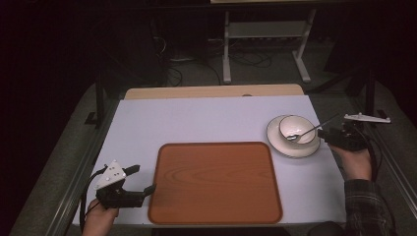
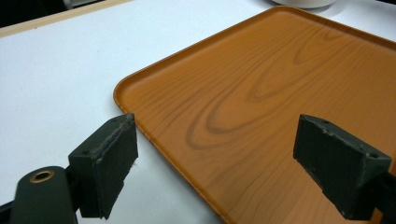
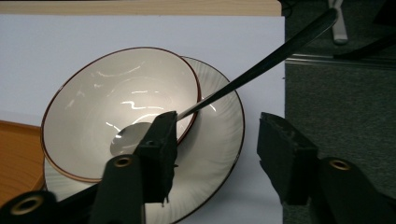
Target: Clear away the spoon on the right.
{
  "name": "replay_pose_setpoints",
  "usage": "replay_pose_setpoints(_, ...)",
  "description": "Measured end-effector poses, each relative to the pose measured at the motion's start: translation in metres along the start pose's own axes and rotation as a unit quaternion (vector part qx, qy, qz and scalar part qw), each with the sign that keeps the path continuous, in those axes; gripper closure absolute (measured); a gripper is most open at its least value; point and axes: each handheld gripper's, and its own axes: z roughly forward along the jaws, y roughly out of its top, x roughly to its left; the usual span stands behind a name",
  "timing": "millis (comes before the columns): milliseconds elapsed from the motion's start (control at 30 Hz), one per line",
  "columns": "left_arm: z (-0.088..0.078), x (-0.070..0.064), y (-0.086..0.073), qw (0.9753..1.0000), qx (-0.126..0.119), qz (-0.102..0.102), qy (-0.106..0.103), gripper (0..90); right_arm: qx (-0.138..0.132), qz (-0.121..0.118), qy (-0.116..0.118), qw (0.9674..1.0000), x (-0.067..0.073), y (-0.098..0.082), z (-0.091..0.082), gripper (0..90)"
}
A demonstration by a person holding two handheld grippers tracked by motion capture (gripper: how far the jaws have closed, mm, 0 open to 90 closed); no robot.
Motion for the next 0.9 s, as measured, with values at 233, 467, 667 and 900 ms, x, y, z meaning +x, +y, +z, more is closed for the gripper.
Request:
replay_pose_setpoints(233, -0.001, -0.001, -0.001, 1.0, 0.0, -0.002, 0.0, 13.4, -0.011, 0.019, 0.018, 0.9996, 0.0, 0.006, 0.012, 42.4)
replay_pose_setpoints(467, -0.001, 0.0, -0.001, 1.0, 0.002, -0.001, 0.002, 13.4, -0.006, 0.034, 0.024, 0.9991, -0.003, 0.007, 0.029, 45.6)
replay_pose_setpoints(667, -0.001, -0.001, -0.001, 1.0, 0.001, -0.001, 0.003, 13.4, -0.003, 0.038, 0.034, 0.9987, -0.004, 0.007, 0.033, 55.9)
replay_pose_setpoints(900, -0.001, -0.001, -0.001, 1.0, 0.002, 0.0, 0.003, 13.4, -0.006, 0.021, 0.034, 0.9992, 0.0, 0.007, 0.034, 67.2)
